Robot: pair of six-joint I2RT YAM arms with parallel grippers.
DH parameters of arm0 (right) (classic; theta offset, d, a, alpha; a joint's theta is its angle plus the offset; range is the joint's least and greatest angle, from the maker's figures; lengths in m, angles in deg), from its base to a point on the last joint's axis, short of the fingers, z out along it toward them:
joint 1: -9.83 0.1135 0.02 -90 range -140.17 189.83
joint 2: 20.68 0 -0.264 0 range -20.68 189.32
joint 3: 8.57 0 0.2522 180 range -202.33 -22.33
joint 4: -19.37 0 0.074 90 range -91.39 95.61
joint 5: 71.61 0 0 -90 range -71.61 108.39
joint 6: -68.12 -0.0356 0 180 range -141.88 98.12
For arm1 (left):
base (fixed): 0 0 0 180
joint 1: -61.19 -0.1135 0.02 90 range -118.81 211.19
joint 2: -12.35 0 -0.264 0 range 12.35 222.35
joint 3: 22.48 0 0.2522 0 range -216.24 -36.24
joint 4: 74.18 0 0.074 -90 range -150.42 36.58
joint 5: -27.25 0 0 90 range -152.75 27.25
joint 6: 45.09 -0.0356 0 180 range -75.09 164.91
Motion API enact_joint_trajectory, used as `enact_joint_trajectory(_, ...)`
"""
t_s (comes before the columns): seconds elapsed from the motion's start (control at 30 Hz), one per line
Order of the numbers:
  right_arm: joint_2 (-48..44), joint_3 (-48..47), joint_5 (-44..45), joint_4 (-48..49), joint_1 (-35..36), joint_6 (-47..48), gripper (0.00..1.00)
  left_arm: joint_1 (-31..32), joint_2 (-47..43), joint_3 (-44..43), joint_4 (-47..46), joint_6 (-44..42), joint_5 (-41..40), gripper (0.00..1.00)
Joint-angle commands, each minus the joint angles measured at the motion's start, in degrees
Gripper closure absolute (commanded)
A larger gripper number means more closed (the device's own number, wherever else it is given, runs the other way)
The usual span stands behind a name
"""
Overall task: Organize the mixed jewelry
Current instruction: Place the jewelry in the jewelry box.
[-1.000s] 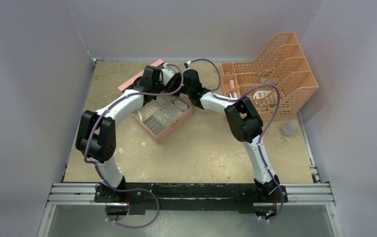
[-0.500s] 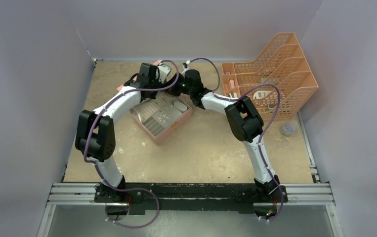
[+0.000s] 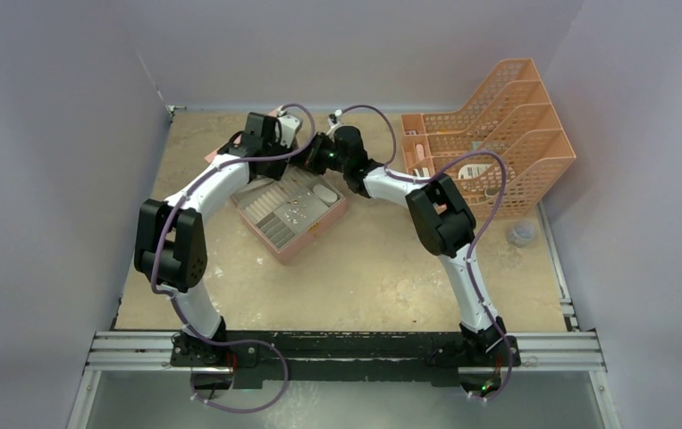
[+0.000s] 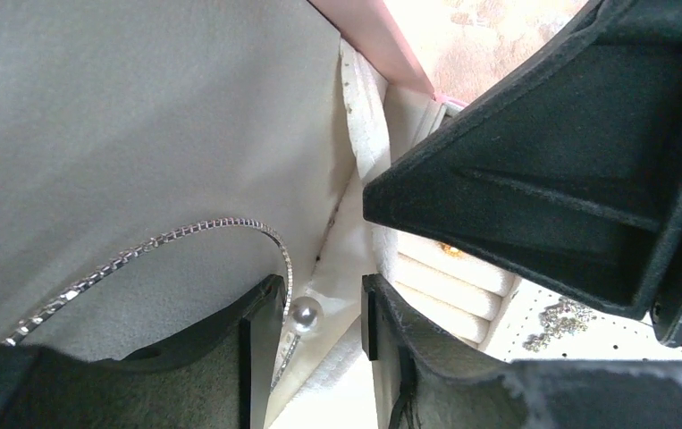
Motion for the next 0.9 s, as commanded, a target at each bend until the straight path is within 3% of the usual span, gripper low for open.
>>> enact_joint_trajectory(0.0, -2.7, -1.2, -8.4, 13.9, 0.6, -3.4, 1.0, -2.4, -1.9, -3.0, -5.2, 2.0, -3.9, 0.58)
enact_joint_trajectory(0.27, -0.9, -3.5, -7.7, 15.0, 0.1, -7.8, 1.0, -2.5, -2.7, -2.2, -6.4, 4.2, -4.6, 0.54)
enact_joint_trajectory(0.5, 0.0, -7.6, -1.6, 2.6, 0.1, -5.0, 1.0, -2.5, -4.5, 2.3, -11.5, 5.2, -6.1, 0.54)
enact_joint_trajectory(0.6, -0.4, -8.1, 1.5, -2.6, 0.1, -3.2, 0.93, -2.5, -4.4, 3.0, -11.8, 6.2, -6.4, 0.54)
enact_joint_trajectory(0.87, -0.8, -9.0, 3.4, -5.5, 0.1, -1.8, 0.78, -2.5, -5.2, 3.5, -11.6, 7.3, -6.8, 0.54)
